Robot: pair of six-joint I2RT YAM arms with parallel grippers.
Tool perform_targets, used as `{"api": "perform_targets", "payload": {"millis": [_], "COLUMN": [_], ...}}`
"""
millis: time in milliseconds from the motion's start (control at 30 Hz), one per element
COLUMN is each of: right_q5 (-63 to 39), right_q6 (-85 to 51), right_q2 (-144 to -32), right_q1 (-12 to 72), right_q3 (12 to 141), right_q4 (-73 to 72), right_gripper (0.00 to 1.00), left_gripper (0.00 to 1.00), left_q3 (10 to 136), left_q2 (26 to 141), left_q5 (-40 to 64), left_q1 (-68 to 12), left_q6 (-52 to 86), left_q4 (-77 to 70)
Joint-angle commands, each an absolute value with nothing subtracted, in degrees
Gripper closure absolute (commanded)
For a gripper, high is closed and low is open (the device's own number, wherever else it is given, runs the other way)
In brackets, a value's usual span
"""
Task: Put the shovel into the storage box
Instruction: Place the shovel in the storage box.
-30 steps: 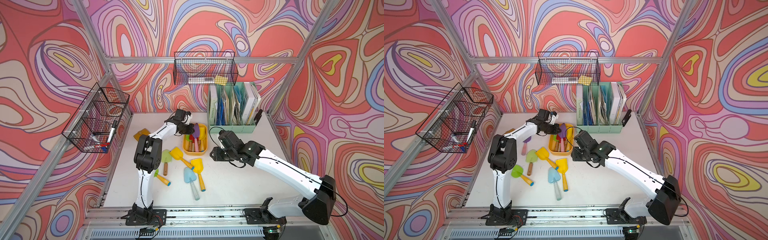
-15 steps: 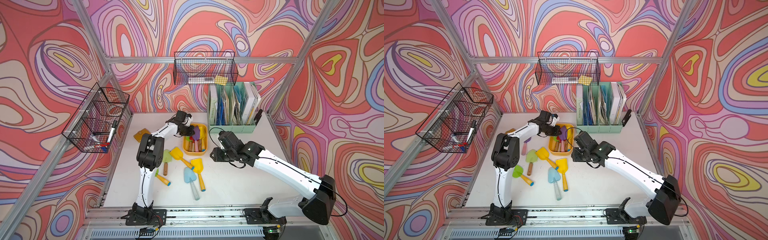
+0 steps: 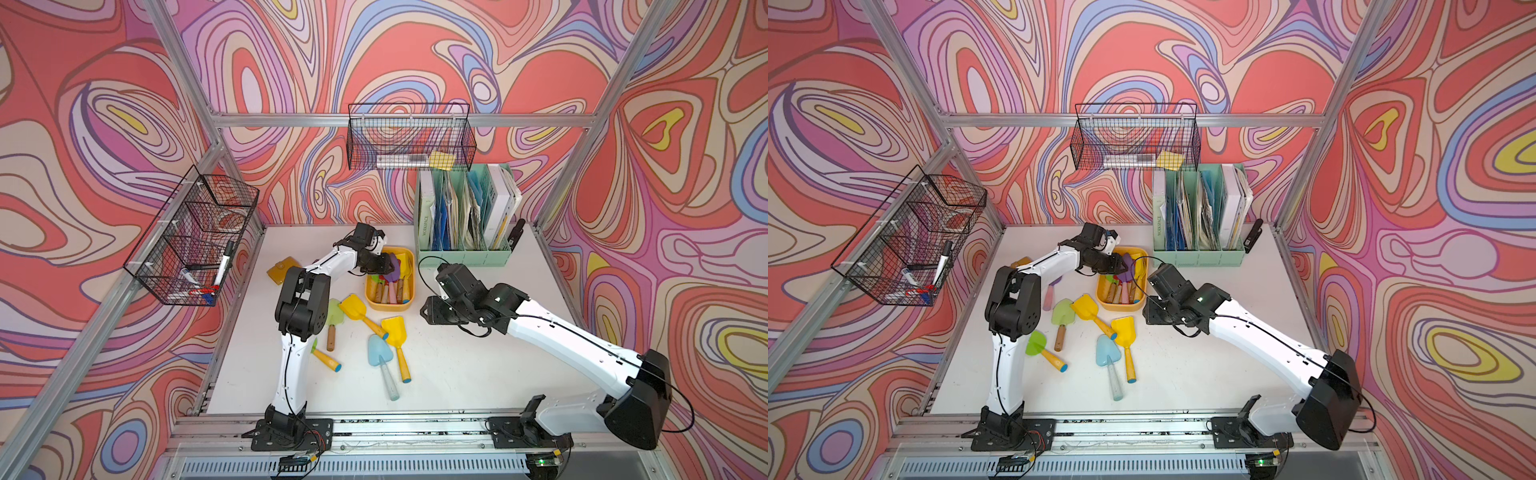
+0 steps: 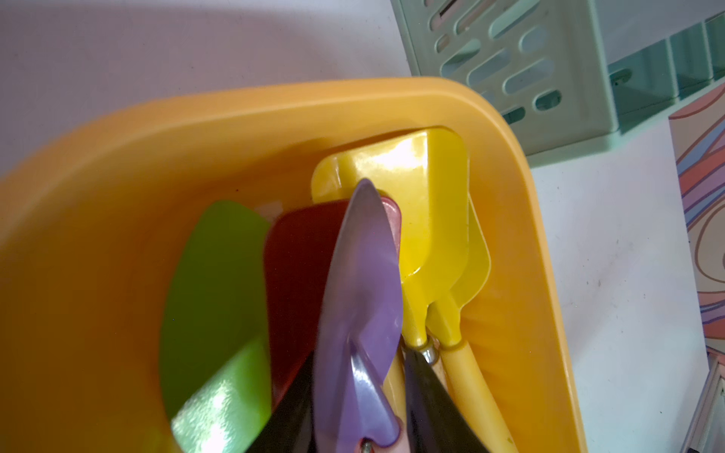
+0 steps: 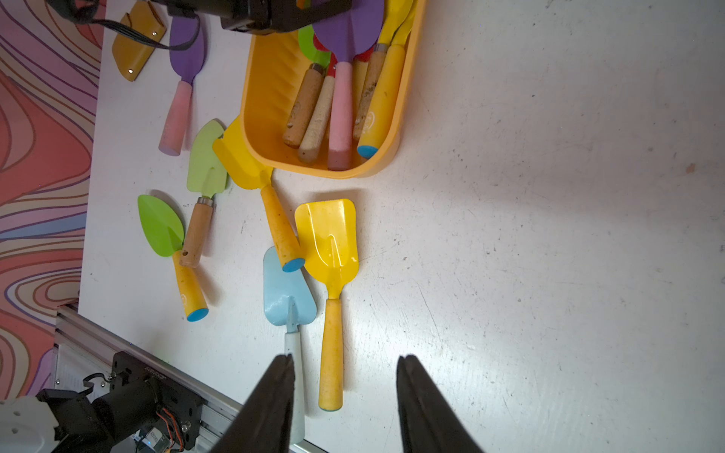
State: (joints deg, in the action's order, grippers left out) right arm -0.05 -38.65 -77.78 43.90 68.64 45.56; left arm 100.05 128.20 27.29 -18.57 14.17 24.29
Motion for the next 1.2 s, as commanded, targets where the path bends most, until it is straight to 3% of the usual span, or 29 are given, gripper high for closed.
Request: {"api": "perform_targets", "payload": {"millis": [0, 100, 300, 667, 867, 1167], "right_q5": [-0.11, -0.16, -0.38, -0.32, -1.74, -3.08], "right_q6": [-38.97, -38.98, -39.11, -38.91, -39.28, -43.67], "right_q2": [-77.59, -77.58, -77.98, -79.22, -81.18, -87.13], "right_q1": [43.59, 43.62, 43.64, 43.59, 43.84, 51.22], "right_q3": [67.92, 67.68, 67.17, 66.27, 65.02, 62.62], "right_q4": [44.67, 44.65, 44.48, 46.11, 47.10, 42.62], "right_gripper": [0.56, 0.56, 0.56, 0.56, 0.55, 0.54], "left_gripper": [0.58, 0.52, 0.28, 0.13, 0.12, 0.05], "left_q3": [101.76, 102.00, 102.31, 102.57, 101.95, 92.68], "left_q2": [127.56, 126.45, 123.80, 118.46, 115.19, 103.38], "left_q5": [27.11, 26.85, 25.13, 24.67, 25.16, 25.18], "left_q1": [-18.46, -18.62, -19.04, -19.16, -19.91, -20.10], "left_q6": [13.89, 13.79, 13.18, 14.36, 15.02, 19.76], "left_q4": [26.45, 27.11, 28.37, 28.04, 27.67, 21.41]}}
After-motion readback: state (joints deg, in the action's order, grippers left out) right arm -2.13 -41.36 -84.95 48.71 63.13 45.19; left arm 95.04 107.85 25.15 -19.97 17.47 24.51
